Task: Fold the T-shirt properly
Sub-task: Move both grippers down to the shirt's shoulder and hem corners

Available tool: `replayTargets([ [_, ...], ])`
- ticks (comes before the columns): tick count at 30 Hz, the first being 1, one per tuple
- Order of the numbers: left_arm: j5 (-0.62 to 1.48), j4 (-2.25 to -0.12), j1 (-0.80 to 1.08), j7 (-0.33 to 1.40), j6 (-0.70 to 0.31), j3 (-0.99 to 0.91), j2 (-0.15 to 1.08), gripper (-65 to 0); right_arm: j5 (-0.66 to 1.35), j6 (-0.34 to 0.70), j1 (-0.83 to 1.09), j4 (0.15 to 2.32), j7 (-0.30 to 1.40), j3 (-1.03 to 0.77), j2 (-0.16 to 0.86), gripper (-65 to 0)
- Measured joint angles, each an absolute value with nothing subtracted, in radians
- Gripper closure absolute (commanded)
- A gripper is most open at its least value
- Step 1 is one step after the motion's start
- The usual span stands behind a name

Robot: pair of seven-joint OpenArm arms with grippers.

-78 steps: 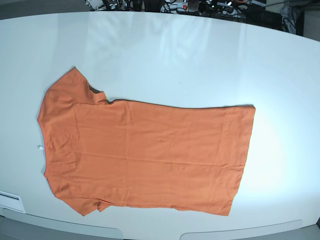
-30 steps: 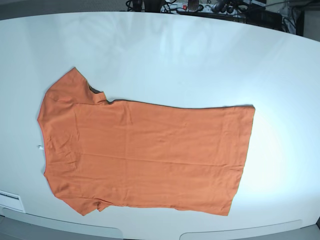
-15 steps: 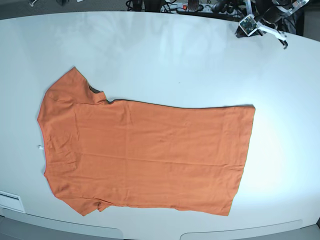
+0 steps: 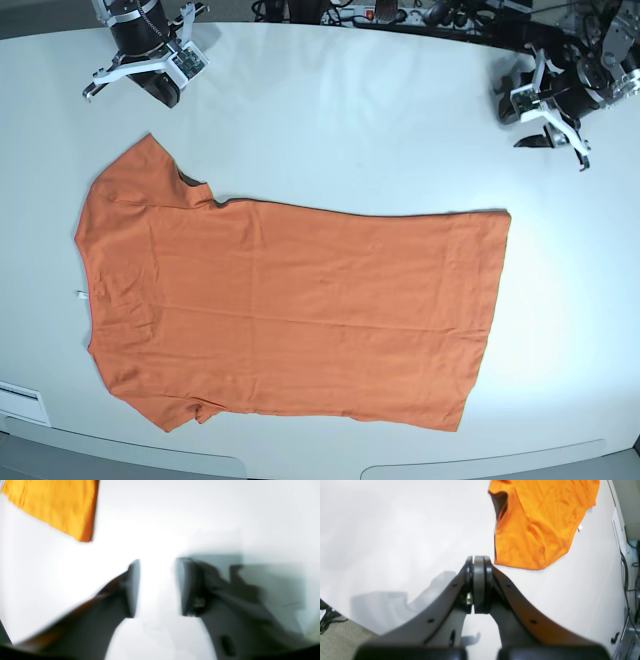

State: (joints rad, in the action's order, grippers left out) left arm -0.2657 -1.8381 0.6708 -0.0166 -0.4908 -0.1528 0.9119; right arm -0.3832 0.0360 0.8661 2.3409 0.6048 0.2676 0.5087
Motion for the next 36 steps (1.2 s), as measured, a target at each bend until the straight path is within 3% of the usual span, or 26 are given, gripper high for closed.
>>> replayTargets([
  [5,-0.313,-1.711,0.509,-0.117,-0.488,-0.057,0.980,-37.8,-0.346,0.035,0.864,2.341,0.595,0.268,0.508,0.0],
  [11,-0.379,-1.628,0.242,-0.147,-0.414,0.242,1.033,-37.7,-0.321,0.069,0.864,2.341,0.595,0.267,0.507,0.0],
  [19,-0.426,-1.531,-0.098,-0.158,-0.387,0.607,1.037,-37.7,-0.321,0.049,0.865,2.341,0.595,0.268,0.504,0.0],
  [29,-0.423,-1.419,-0.337,-0.159,-0.366,0.839,0.955,-36.6,-0.321,0.050,0.865,2.341,0.595,0.267,0.485,0.0],
  [31,-0.424,-1.401,-0.358,-0.157,-0.369,0.860,0.939,-26.5,-0.321,0.050,0.864,2.341,0.594,0.268,0.485,0.0],
  [33,-0.424,-1.395,-0.358,-0.147,-0.390,0.867,0.925,-5.3,-0.321,0.050,0.864,2.341,0.594,0.267,0.486,0.0],
  [34,-0.428,-1.397,-0.356,-0.143,-0.399,0.870,0.922,0.0,-0.321,0.050,0.864,2.341,0.594,0.268,0.485,0.0],
  [36,-0.426,-1.404,-0.360,-0.136,-0.424,0.870,0.920,0.0,-0.335,0.050,0.864,2.341,0.594,0.266,0.485,0.0],
])
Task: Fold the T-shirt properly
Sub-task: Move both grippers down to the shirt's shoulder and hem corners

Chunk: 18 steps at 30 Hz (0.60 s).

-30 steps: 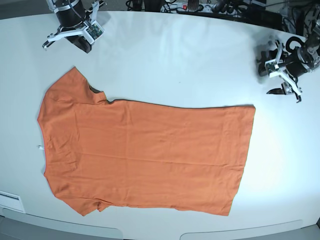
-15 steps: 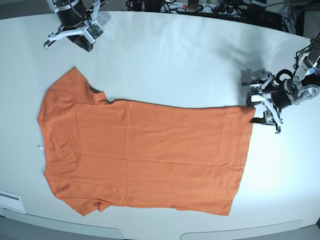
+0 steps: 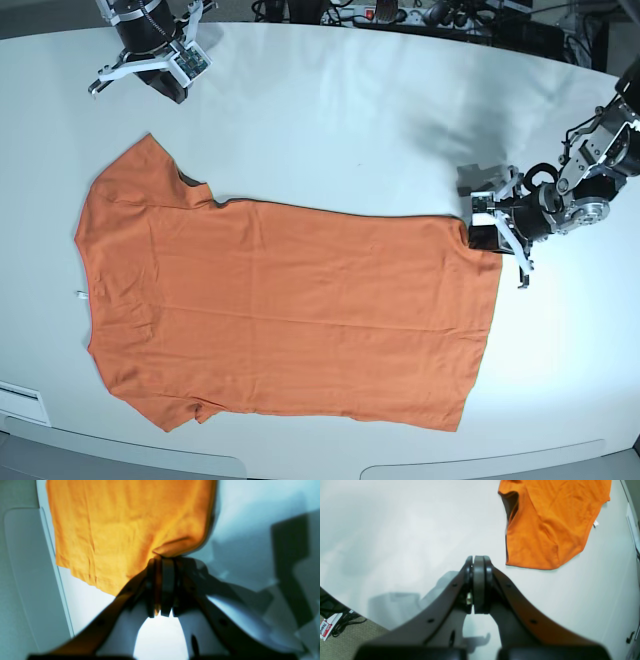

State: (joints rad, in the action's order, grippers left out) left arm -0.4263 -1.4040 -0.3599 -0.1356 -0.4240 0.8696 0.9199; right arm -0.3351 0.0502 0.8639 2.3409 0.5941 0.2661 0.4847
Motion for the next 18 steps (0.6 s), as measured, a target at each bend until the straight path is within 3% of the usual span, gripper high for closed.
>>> replayTargets([
  [1,-0.427,-1.408,-0.360,-0.130,-0.427,0.870,0.920,0.0,-0.339,0.054,0.860,2.341,0.593,0.259,0.485,-2.1],
  [4,-0.426,-1.411,-0.360,-0.130,-0.427,0.870,0.920,0.0,-0.313,0.050,0.824,2.334,0.582,0.217,0.485,-18.2],
  [6,-0.416,-1.411,-0.360,-0.128,-0.427,0.870,0.921,0.0,-0.277,0.063,0.779,2.283,0.576,0.204,0.487,-24.0],
  [18,-0.328,-1.413,-0.360,-0.077,-0.430,0.870,0.920,0.0,-0.231,0.092,0.575,2.005,0.529,0.205,0.487,-24.2],
])
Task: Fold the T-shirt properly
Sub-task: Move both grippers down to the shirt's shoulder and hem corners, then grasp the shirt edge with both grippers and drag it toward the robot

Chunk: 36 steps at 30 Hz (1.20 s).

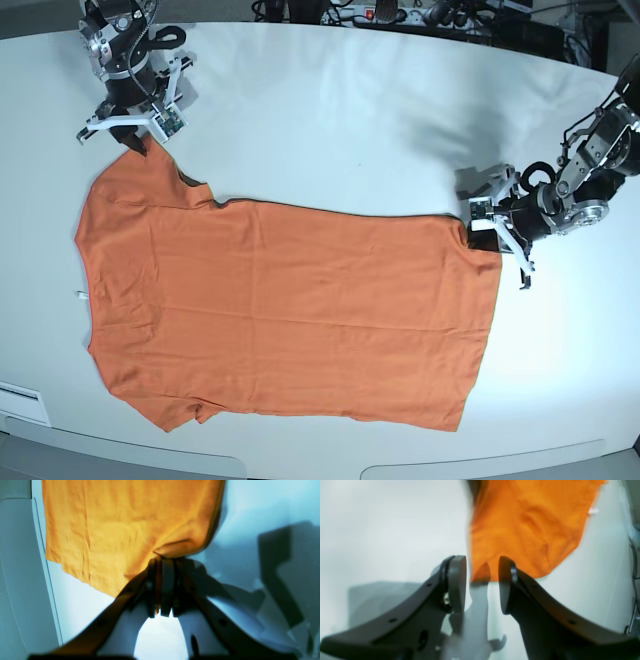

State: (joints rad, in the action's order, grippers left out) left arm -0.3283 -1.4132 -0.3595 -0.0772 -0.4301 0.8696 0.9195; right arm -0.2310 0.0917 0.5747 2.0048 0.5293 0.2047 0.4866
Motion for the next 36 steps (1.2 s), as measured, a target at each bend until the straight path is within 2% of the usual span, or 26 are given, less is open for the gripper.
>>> replayTargets([
  [3,-0.325,-1.413,-0.360,-0.078,-0.430,0.870,0.920,0.0,-0.208,0.117,0.536,1.969,0.530,0.205,0.487,-22.0],
  [5,-0.325,-1.413,-0.360,-0.075,-0.430,0.870,0.920,0.0,-0.207,0.113,0.522,1.960,0.530,0.205,0.487,-10.9],
  [6,-0.325,-1.413,-0.360,-0.075,-0.430,0.870,0.920,0.0,-0.206,0.098,0.516,1.957,0.530,0.205,0.487,-2.7],
  [7,-0.324,-1.413,-0.360,-0.075,-0.430,0.870,0.920,0.0,-0.205,0.078,0.511,1.955,0.530,0.205,0.487,0.0],
  [14,-0.310,-1.460,-0.354,-0.058,-0.445,0.872,0.939,0.0,-0.289,0.019,0.518,1.952,0.581,0.207,0.511,0.0],
  [22,-0.270,-1.659,-0.274,-0.052,-0.488,0.884,1.091,0.0,-0.366,-0.055,0.677,2.056,0.679,0.207,0.659,0.0],
  [30,-0.281,-1.866,-0.141,-0.007,-0.503,0.891,1.228,0.0,-0.406,-0.085,0.860,2.214,0.759,0.207,0.684,0.0],
  [36,-0.285,-1.991,-0.038,0.118,-0.422,0.891,1.303,0.0,-0.439,-0.132,0.997,2.288,0.823,0.205,0.678,0.0],
])
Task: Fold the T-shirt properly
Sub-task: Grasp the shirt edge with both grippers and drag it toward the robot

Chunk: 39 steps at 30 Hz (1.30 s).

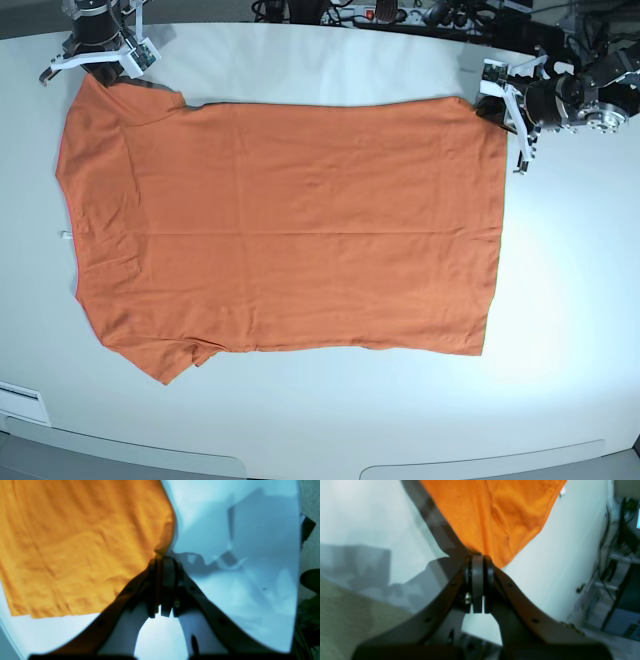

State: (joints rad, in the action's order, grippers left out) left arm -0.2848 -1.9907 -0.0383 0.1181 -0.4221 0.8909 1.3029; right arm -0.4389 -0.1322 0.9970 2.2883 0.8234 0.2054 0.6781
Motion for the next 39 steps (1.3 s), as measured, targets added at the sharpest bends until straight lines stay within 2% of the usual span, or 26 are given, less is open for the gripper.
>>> replayTargets([
  [8,-0.307,-2.022,-0.019,0.158,-0.397,0.891,1.320,0.0,-0.445,-0.146,1.114,2.335,0.837,0.205,0.571,0.0],
  [15,-0.303,-2.112,-0.019,0.238,-0.399,0.891,1.350,0.0,-0.566,-0.140,1.113,2.336,0.810,0.205,0.556,0.0],
  [17,-0.297,-2.150,-0.019,0.289,-0.348,0.891,1.367,0.0,-0.615,-0.139,1.105,2.336,0.788,0.205,0.556,0.0],
  [22,-0.388,-2.188,-0.017,0.419,-0.087,0.890,1.375,0.0,-0.648,-0.116,1.019,2.336,0.763,0.205,0.585,0.0],
  [26,-0.427,-2.188,-0.017,0.427,-0.010,0.890,1.374,0.0,-0.646,-0.116,0.938,2.337,0.759,0.193,0.658,0.0],
  [29,-0.427,-2.186,-0.017,0.427,0.021,0.890,1.367,0.0,-0.554,-0.103,0.893,2.337,0.722,0.148,0.686,0.0],
  [33,-0.428,-2.175,-0.024,0.427,0.043,0.890,1.328,0.0,-0.398,-0.009,0.828,2.337,0.656,0.063,0.690,0.0],
  [39,-0.438,-2.067,-0.025,0.426,0.051,0.890,1.232,0.0,-0.234,0.077,0.769,2.336,0.628,-0.031,0.690,0.0],
])
